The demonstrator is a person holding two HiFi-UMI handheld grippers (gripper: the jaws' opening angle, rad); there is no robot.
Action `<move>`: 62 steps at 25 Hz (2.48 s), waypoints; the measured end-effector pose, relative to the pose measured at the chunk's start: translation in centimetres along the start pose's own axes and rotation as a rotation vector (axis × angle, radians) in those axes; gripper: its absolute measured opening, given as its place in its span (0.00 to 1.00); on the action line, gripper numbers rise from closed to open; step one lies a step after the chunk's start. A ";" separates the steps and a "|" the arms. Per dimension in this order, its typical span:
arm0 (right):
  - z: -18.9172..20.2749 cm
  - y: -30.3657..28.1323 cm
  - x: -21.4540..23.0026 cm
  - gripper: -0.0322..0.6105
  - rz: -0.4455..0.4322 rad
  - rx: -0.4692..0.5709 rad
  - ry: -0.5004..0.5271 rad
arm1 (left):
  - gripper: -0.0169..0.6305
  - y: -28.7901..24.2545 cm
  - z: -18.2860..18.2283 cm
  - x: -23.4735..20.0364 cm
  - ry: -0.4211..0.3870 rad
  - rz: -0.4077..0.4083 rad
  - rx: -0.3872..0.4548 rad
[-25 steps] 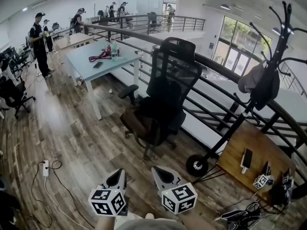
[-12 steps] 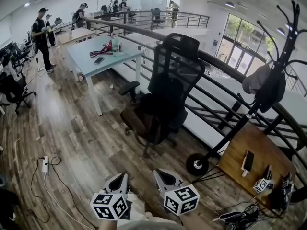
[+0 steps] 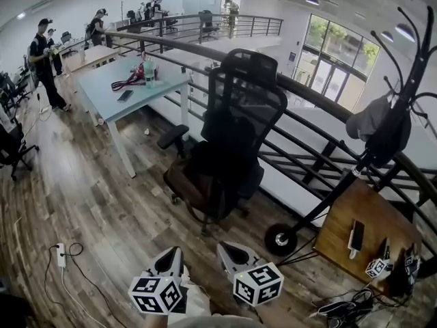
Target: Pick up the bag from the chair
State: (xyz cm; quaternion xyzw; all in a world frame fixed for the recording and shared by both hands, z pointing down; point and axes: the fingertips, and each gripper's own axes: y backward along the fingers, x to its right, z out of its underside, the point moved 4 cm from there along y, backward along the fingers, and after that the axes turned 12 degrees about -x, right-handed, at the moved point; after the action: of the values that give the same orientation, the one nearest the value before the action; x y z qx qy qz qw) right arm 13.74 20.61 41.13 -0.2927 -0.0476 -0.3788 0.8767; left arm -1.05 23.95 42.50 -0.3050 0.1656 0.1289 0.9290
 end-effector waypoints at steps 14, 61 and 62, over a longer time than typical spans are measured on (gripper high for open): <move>-8.5 -12.2 1.5 0.05 0.047 0.011 -0.021 | 0.03 -7.0 -9.6 -9.3 -0.021 0.052 -0.049; -14.0 -30.7 18.3 0.05 0.115 -0.125 -0.149 | 0.03 -31.7 -15.4 -22.0 0.148 -0.038 -0.235; -14.1 -31.1 18.9 0.05 0.112 -0.129 -0.149 | 0.03 -32.5 -15.2 -22.3 0.153 -0.047 -0.238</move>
State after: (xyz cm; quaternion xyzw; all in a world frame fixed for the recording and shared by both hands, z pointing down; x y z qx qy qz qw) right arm 3.67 -15.99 50.12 -0.3782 -0.0718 -0.3086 0.8698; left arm -13.81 -13.75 56.59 -0.4256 0.2123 0.1023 0.8737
